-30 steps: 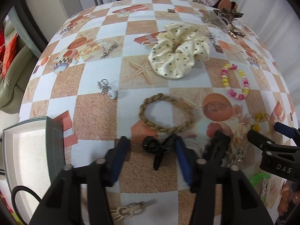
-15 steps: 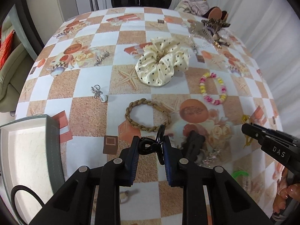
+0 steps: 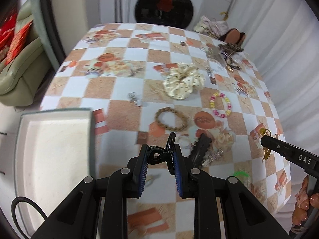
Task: Organize jewelry
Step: 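Carry both items into the white tray and open both grippers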
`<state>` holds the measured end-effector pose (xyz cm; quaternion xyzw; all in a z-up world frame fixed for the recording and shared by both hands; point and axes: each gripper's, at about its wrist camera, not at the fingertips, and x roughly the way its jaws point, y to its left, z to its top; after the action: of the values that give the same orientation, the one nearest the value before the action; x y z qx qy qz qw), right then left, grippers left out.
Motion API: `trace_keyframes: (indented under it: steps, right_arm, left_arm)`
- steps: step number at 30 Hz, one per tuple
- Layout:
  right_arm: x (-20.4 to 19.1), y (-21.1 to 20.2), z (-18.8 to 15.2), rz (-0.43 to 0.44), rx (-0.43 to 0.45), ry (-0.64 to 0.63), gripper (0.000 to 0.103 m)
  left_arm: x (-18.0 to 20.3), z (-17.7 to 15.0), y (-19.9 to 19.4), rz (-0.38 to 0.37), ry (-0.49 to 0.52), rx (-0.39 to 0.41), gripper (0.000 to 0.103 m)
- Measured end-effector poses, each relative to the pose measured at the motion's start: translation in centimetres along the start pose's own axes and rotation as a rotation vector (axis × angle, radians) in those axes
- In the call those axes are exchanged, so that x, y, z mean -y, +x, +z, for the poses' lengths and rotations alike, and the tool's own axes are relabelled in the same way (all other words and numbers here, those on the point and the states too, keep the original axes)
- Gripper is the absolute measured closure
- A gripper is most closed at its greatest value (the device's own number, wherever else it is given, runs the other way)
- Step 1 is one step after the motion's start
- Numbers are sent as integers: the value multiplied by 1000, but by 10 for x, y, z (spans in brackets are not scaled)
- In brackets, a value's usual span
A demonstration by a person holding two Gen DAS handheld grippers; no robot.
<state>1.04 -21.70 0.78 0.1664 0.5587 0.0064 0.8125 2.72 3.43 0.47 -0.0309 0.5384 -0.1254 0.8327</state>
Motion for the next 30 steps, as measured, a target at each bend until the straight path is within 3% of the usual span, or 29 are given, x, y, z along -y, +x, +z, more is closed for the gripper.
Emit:
trace_keyframes:
  steps: [8, 16, 24, 30]
  right_arm:
    - [-85, 5, -10, 163, -52, -125, 82]
    - [-192, 40, -43, 307, -166, -298, 82]
    - [-260, 83, -74, 346, -261, -415, 82]
    - [-280, 113, -83, 316, -307, -471, 82]
  left_arm:
    - [-56, -33, -34, 89, -93, 9, 74]
    - [-124, -75, -50, 205, -223, -23, 74]
    - [-173, -111, -45, 310, -298, -63, 74]
    - [-191, -128, -28, 357, -311, -93, 74]
